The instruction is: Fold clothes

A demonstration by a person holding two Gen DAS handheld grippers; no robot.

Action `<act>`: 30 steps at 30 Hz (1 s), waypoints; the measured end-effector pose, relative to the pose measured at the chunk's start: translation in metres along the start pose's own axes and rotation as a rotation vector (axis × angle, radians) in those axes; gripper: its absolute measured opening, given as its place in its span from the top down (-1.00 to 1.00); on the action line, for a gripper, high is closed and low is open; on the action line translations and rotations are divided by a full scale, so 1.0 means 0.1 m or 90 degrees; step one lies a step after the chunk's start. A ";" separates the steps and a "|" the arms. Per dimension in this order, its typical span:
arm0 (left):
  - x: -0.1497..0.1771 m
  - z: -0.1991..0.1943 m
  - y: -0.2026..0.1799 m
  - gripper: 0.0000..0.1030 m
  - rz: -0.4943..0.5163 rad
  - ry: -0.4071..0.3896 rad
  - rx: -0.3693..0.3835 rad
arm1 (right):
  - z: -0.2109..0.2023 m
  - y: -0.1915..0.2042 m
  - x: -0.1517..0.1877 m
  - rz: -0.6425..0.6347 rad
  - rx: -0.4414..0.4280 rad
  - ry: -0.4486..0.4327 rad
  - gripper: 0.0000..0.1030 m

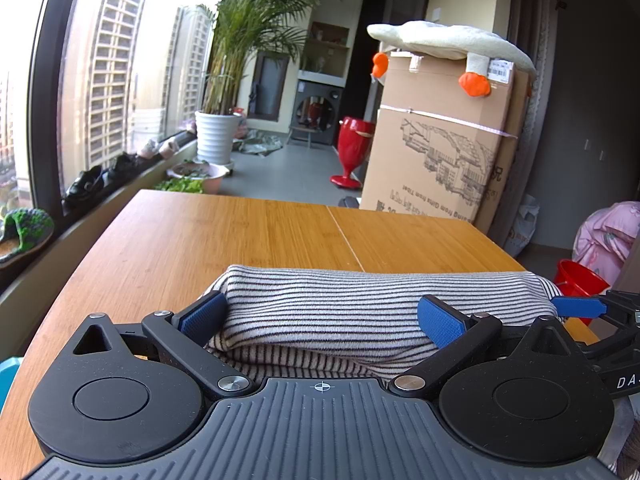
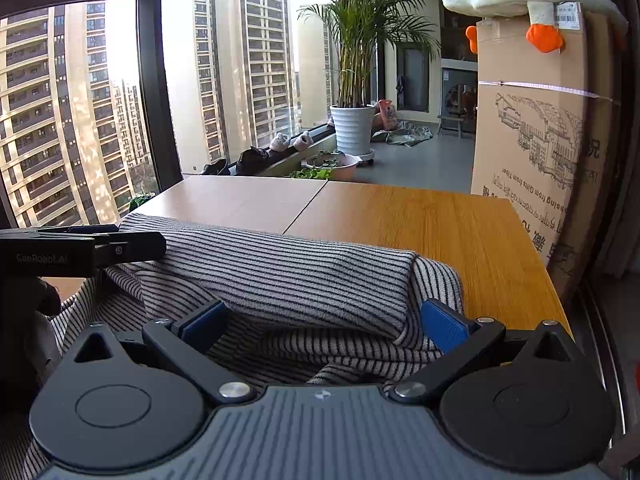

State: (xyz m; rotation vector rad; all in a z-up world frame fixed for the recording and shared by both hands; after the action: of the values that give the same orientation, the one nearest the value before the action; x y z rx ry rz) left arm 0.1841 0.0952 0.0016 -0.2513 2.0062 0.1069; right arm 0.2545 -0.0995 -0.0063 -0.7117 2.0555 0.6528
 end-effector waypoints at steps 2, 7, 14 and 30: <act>0.00 0.01 0.01 -1.00 -0.002 0.004 0.003 | 0.02 0.00 0.01 0.001 -0.003 0.009 -1.00; 0.01 0.06 -0.01 -1.00 0.012 0.030 0.004 | 0.11 0.01 0.02 -0.012 0.002 0.050 -1.00; 0.01 0.05 -0.03 -1.00 0.019 0.029 -0.002 | 0.09 0.05 0.02 -0.041 0.005 0.049 -1.00; 0.00 -0.07 0.06 -1.00 -0.012 0.007 0.025 | 0.09 0.13 -0.24 0.051 -0.062 0.062 0.29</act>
State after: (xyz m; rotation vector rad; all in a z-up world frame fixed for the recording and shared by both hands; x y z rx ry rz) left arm 0.1769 0.0996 0.0044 -0.2456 2.0138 0.0540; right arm 0.2620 -0.0781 0.0119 -0.7325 2.1628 0.7812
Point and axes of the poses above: each gripper's, at about its wrist camera, not at the fingertips, and z roughly the way its jaws point, y to its left, x to its underside, the point moved 8 cm from there along z, roughly the way its jaws point, and after that the axes turned 9 degrees about z, right-handed, at the moved point
